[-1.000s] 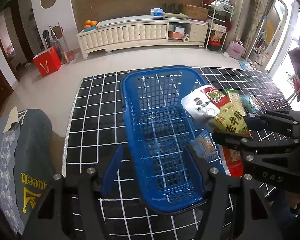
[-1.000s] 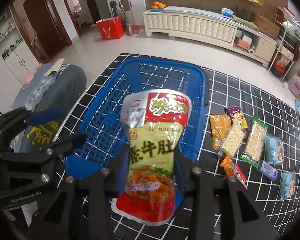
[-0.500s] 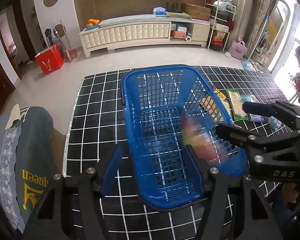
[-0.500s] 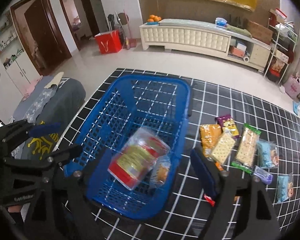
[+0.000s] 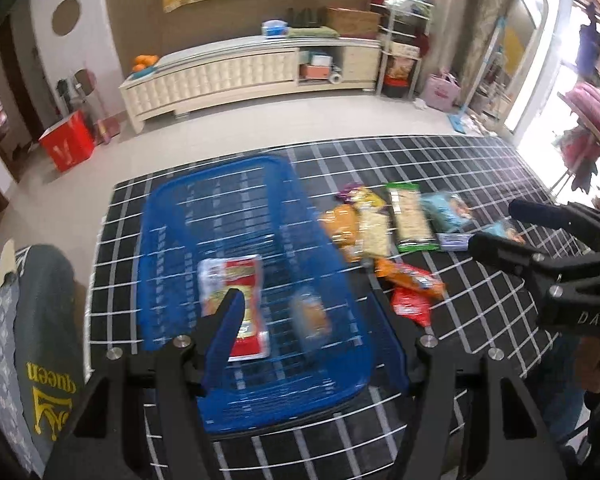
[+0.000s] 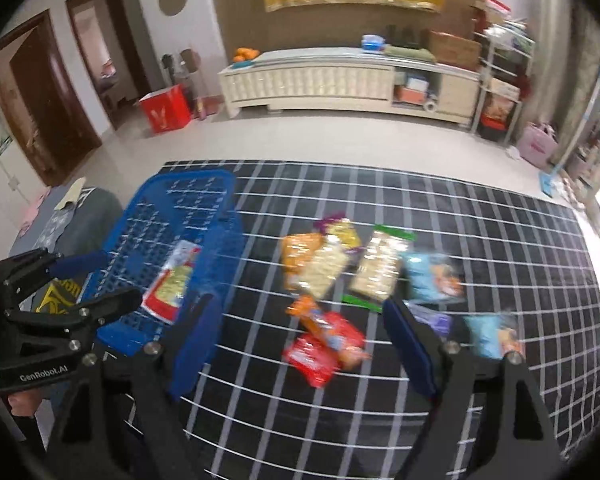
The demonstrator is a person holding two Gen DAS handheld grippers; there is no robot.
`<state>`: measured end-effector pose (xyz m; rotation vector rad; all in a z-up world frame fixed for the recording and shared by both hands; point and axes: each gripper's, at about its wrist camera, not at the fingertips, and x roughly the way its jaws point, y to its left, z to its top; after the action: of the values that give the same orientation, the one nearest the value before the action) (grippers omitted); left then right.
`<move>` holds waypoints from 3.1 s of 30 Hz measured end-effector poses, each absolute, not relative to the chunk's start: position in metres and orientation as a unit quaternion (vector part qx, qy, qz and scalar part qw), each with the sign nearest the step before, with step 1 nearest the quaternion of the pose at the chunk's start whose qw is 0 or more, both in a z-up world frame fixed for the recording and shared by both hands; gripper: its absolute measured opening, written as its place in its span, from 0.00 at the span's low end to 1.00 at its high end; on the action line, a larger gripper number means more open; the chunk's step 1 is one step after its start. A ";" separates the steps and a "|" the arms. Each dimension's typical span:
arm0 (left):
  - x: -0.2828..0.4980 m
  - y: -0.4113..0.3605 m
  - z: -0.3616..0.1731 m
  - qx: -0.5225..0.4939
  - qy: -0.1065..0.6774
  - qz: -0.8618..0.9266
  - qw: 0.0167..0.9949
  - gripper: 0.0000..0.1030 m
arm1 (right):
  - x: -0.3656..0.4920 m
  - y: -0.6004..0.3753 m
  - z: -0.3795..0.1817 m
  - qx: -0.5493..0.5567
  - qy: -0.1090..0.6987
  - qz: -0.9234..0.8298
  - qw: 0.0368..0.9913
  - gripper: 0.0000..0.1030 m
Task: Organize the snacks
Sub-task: 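Grasp the orange stick snack with left gripper while right reaches toward blue dog bag, then grasp the blue cartoon-dog bread bag with the right gripper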
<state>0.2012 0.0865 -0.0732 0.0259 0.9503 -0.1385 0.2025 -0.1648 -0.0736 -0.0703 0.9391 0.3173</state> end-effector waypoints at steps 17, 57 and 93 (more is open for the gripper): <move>0.229 -0.034 -0.091 -0.001 0.496 -0.115 0.861 0.59 | 0.197 -0.282 -0.082 0.007 0.462 0.090 0.882 0.84; 0.309 -0.057 -0.238 -0.104 0.592 -0.052 0.797 0.12 | 0.218 -0.349 -0.166 0.025 0.526 0.055 0.849 0.84; 0.306 -0.125 -0.215 -0.003 0.541 -0.148 0.828 0.11 | 0.287 -0.377 -0.245 -0.001 0.579 0.002 0.815 0.77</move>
<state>0.3064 -0.1253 -0.2152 -0.0059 1.1493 -0.3134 0.2872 -0.3767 -0.2449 -0.0029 1.2344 0.0042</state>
